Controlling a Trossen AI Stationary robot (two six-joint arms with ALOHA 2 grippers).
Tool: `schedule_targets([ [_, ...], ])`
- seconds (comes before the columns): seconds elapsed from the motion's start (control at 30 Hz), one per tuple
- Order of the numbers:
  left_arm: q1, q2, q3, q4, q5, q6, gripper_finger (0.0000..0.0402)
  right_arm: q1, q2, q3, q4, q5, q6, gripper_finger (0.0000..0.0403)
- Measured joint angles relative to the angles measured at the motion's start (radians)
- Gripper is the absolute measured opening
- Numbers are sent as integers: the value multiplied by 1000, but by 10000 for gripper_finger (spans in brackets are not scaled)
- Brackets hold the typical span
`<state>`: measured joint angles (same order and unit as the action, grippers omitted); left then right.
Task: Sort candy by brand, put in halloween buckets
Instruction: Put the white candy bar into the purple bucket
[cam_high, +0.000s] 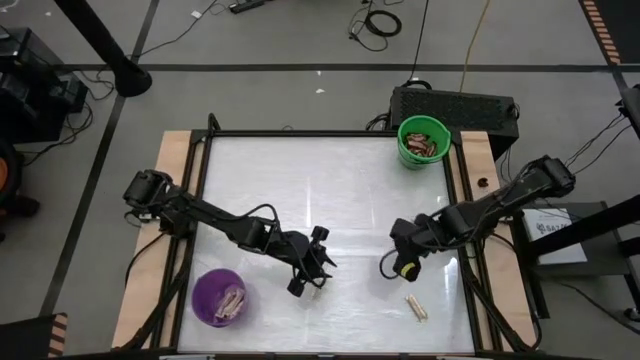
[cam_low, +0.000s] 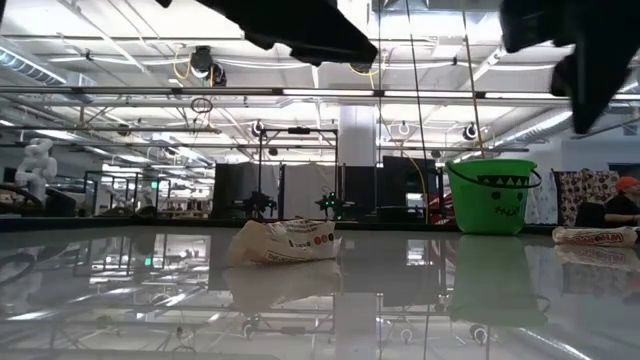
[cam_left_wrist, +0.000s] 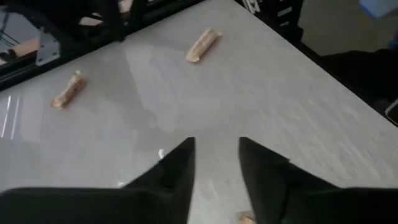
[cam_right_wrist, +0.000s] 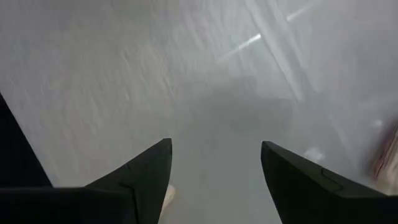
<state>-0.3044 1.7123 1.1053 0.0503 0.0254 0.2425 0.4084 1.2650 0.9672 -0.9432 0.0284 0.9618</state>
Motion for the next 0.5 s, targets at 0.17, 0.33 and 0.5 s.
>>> schedule_targets([
  [0.17,-1,0,0,26,0,1,191,85,11,0,-32,1,170,238],
  [0.33,0,0,0,80,-2,1,205,184,42,0,-29,2,292,238],
  [0.5,8,0,0,99,-12,2,206,277,82,0,-31,21,372,238],
])
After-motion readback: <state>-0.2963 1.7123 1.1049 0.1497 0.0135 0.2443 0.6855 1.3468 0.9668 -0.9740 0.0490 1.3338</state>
